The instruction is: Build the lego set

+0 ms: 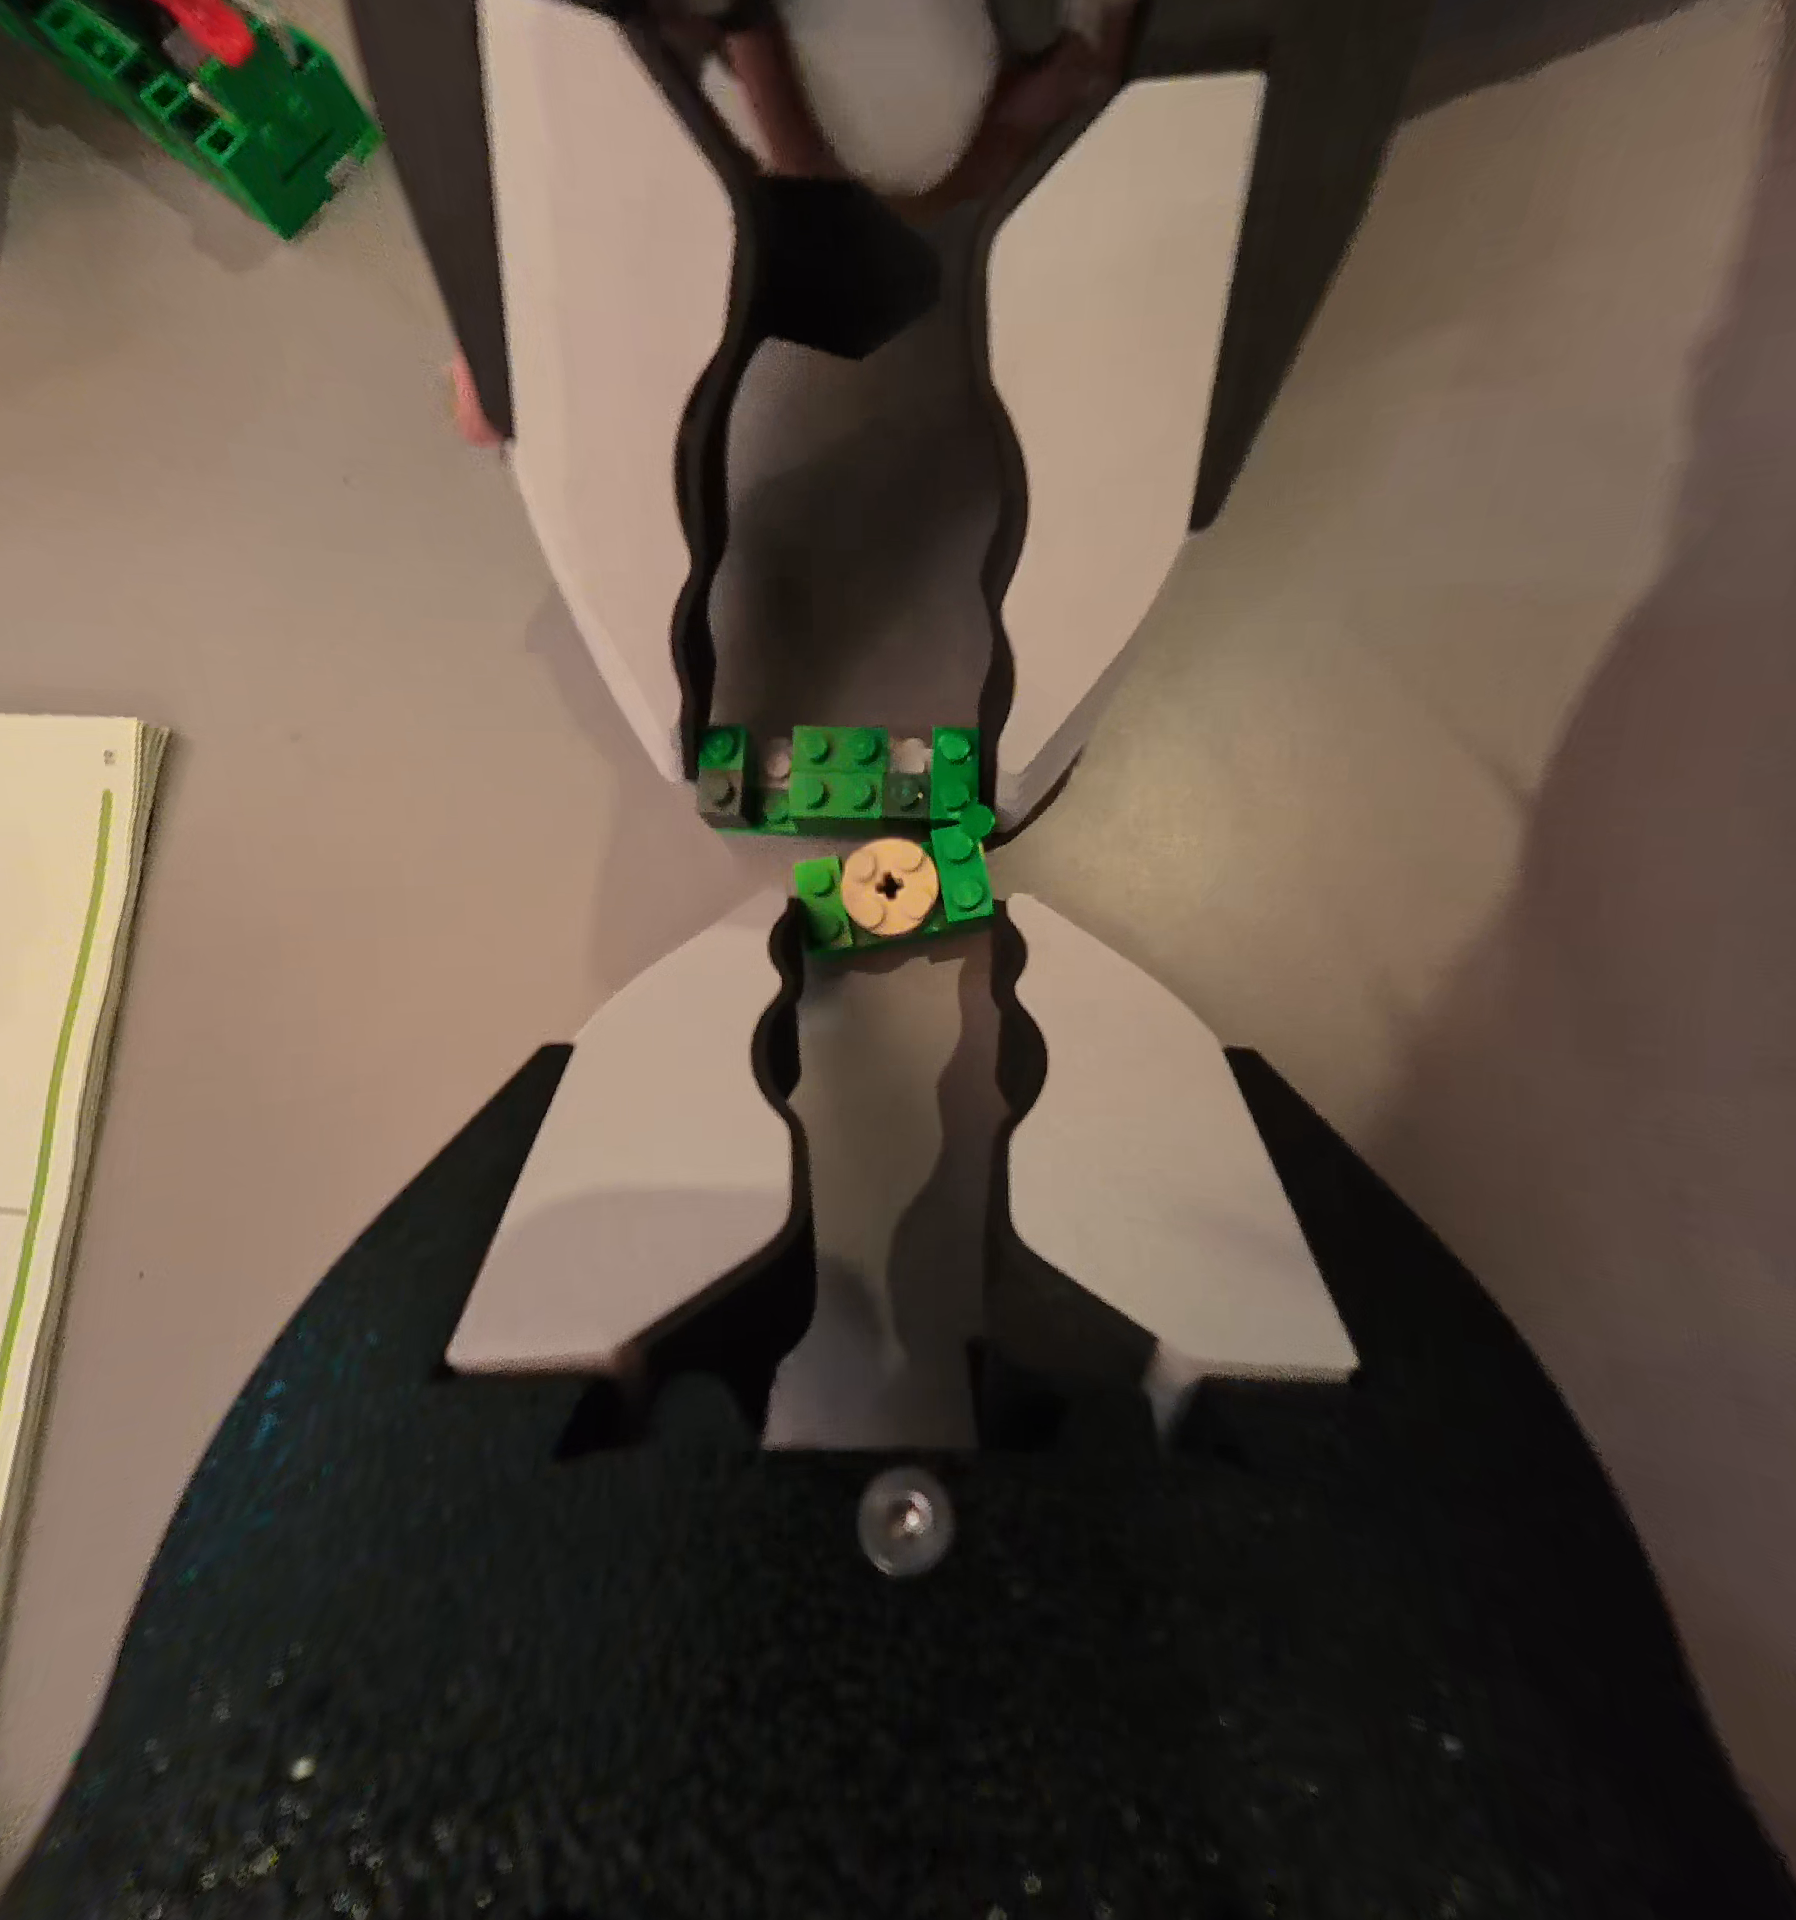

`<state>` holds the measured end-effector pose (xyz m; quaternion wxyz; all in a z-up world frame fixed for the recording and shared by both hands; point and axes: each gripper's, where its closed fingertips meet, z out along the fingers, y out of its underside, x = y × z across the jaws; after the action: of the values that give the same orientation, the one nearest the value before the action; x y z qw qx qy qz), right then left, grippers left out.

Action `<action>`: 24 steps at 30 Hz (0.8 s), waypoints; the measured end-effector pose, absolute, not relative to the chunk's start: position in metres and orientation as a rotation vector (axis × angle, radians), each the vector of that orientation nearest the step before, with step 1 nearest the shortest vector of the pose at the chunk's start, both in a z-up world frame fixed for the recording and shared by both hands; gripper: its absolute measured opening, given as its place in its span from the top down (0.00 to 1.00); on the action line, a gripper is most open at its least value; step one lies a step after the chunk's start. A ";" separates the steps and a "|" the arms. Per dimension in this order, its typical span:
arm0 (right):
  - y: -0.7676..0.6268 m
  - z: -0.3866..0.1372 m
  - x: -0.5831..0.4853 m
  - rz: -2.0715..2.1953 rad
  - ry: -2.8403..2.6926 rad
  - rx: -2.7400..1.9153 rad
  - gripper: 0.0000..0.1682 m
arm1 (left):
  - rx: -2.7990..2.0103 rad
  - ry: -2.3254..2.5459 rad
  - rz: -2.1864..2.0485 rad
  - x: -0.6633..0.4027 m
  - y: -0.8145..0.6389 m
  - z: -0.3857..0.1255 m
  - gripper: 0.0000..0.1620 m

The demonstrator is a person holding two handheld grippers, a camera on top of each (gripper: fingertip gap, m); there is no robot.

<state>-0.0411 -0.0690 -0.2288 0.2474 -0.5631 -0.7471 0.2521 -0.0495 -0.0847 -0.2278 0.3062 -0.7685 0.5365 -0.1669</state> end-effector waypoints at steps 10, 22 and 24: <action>-0.069 -0.228 -0.038 0.572 -1.666 -1.789 0.69 | -2.161 1.179 -0.371 -0.057 -0.092 -0.228 0.78; -0.072 -0.228 -0.038 0.601 -1.718 -1.746 0.69 | -1.994 1.393 -0.448 -0.057 -0.098 -0.219 0.51; -0.072 -0.228 -0.038 0.599 -1.739 -1.726 0.69 | -1.973 1.474 -0.456 -0.053 -0.102 -0.224 0.52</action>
<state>-0.0385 -0.0719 -0.2279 0.3046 -0.6518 -0.6566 0.2261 -0.0534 -0.1016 -0.2236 0.3129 -0.7482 0.5589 -0.1729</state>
